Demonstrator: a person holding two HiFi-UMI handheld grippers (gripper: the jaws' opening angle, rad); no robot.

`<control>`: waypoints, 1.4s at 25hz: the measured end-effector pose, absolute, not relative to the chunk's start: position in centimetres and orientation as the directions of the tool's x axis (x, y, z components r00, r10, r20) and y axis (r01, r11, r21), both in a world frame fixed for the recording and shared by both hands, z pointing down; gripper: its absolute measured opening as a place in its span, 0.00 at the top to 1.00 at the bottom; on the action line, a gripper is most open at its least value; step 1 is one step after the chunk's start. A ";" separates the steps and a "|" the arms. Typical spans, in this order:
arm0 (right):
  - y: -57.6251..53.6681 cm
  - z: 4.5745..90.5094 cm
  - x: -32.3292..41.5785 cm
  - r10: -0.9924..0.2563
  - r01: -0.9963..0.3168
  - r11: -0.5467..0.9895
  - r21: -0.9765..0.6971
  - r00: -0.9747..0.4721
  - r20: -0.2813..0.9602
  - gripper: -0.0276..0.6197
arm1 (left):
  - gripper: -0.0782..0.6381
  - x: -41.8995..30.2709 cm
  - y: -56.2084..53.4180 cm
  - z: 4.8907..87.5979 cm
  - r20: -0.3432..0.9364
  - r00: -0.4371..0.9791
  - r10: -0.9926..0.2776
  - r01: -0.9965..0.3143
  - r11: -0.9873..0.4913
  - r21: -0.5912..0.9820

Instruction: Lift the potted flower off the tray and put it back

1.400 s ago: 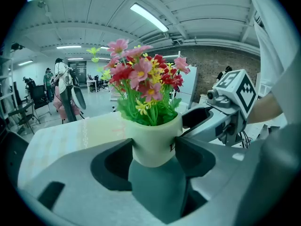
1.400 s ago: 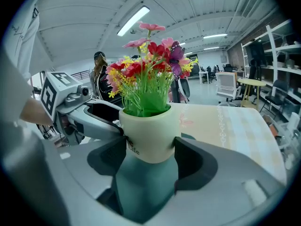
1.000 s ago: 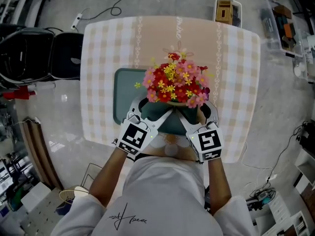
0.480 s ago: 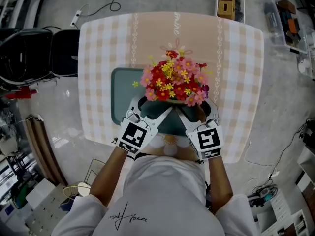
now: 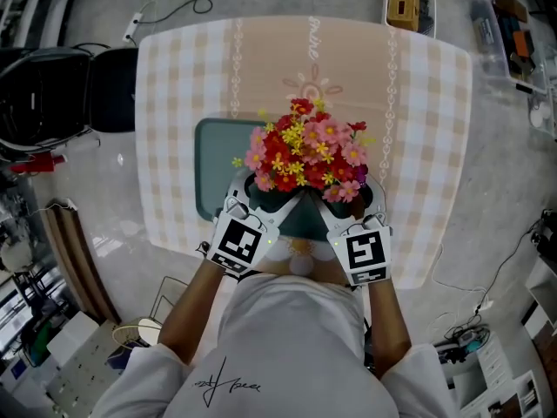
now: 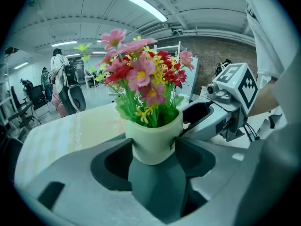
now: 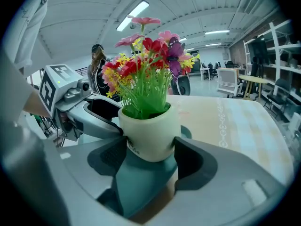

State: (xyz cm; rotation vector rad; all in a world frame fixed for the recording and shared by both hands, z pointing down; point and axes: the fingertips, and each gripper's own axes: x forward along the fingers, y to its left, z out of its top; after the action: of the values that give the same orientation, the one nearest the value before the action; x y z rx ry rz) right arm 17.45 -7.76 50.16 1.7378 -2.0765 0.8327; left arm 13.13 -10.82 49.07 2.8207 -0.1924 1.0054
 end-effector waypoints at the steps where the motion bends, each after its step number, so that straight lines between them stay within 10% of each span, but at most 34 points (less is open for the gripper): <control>1: -7.7 50.2 17.5 -0.788 -0.968 0.096 -0.234 -0.217 0.575 0.46 | 0.50 13.1 -10.8 49.1 0.636 0.768 -0.073 -0.167 -0.982 0.088; 35: -7.1 50.2 17.4 -0.782 -0.981 0.069 -0.183 -0.167 0.600 0.49 | 0.56 12.1 -10.2 49.8 0.641 0.759 -0.114 -0.196 -0.979 0.058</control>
State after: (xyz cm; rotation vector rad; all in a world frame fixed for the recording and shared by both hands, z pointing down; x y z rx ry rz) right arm 17.41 -7.12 50.24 1.7592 -2.0101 0.7999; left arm 12.11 -10.15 49.83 2.8318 -0.2510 1.0198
